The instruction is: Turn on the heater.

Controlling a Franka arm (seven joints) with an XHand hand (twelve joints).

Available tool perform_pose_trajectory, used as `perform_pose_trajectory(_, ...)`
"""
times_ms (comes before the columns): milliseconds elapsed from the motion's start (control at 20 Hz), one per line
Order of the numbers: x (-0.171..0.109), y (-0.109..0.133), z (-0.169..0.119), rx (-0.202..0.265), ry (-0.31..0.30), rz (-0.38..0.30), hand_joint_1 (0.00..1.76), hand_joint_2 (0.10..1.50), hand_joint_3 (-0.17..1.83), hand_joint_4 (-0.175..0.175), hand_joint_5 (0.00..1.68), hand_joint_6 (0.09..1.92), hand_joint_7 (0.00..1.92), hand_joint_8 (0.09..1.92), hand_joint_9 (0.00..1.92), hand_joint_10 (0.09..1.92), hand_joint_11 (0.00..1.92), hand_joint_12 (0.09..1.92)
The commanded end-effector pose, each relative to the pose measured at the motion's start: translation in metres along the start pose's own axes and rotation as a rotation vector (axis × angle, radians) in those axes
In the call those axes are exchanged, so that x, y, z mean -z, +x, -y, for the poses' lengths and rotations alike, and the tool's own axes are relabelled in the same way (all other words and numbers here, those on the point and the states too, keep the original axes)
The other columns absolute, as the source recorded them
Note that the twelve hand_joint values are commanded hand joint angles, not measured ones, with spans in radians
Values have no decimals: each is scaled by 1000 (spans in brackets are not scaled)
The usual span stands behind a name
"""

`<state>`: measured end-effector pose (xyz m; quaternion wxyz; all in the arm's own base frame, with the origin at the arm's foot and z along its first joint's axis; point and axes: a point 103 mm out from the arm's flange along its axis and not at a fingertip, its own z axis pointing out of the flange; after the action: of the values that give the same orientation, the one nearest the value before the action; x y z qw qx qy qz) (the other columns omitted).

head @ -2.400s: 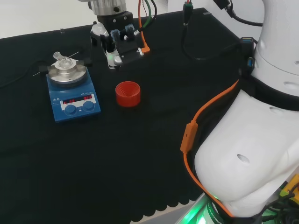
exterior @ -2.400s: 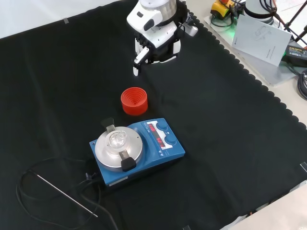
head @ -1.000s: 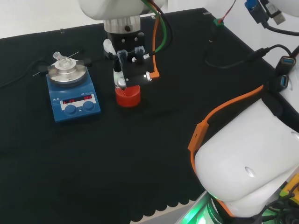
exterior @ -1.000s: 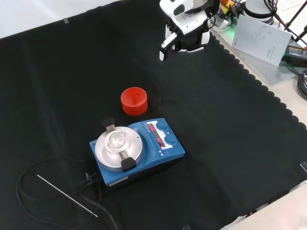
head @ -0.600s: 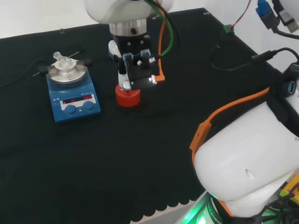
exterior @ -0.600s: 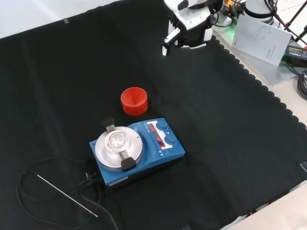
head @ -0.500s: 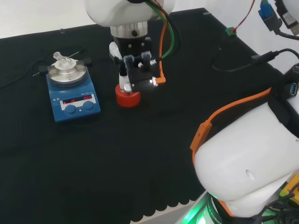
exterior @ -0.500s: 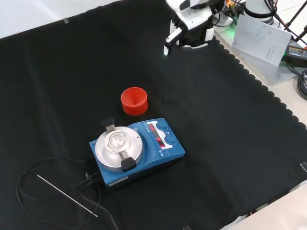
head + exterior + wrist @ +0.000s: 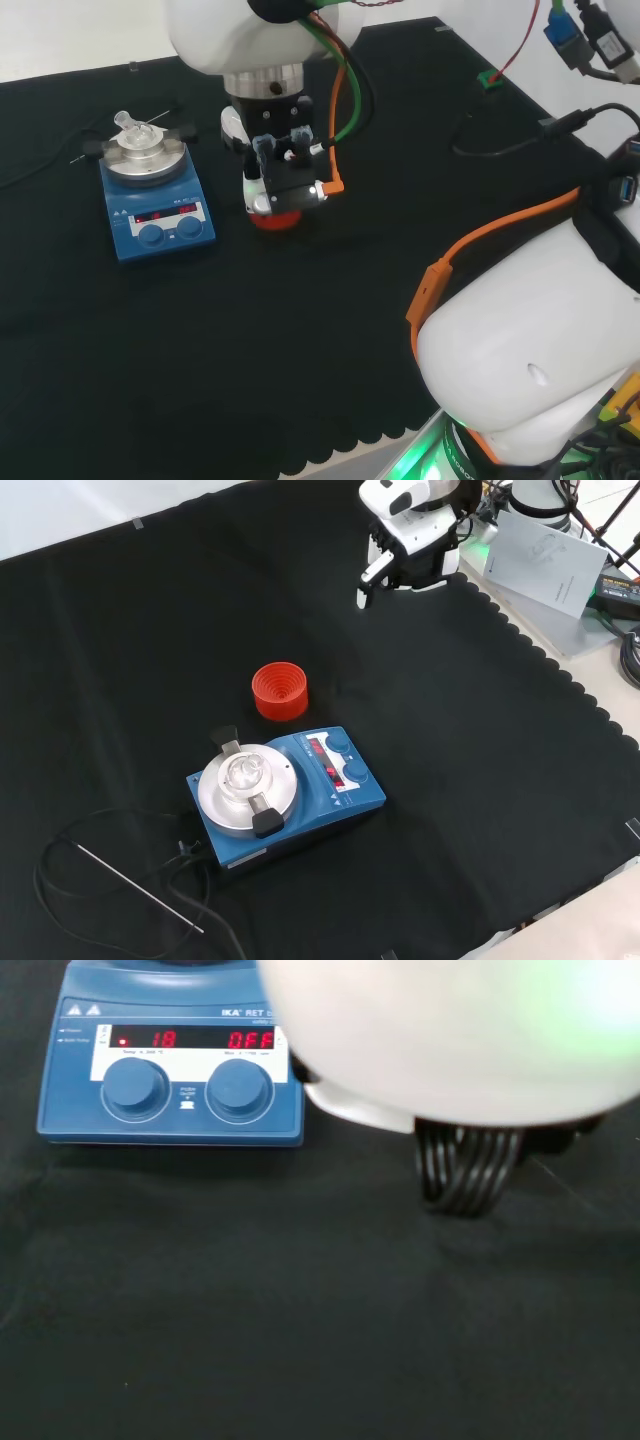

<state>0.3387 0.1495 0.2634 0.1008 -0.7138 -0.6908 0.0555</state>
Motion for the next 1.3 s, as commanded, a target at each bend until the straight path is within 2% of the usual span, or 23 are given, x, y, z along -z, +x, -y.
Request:
perform_pose_trajectory(50, 4, 5, -8, 19, 12, -2, 1597, 227, 1380, -113, 346, 759, 1307, 1181, 1341, 998, 1207, 976)
perform_pose_trajectory(750, 8, 51, -12, 76, 35, 16, 1597, 227, 1385, -103, 336, 759, 1304, 1191, 1339, 1006, 1206, 982)
perform_pose_trajectory(1300, -1, 74, -3, 86, 69, 14, 1598, 226, 1393, -96, 332, 765, 1300, 1205, 1333, 1021, 1203, 993)
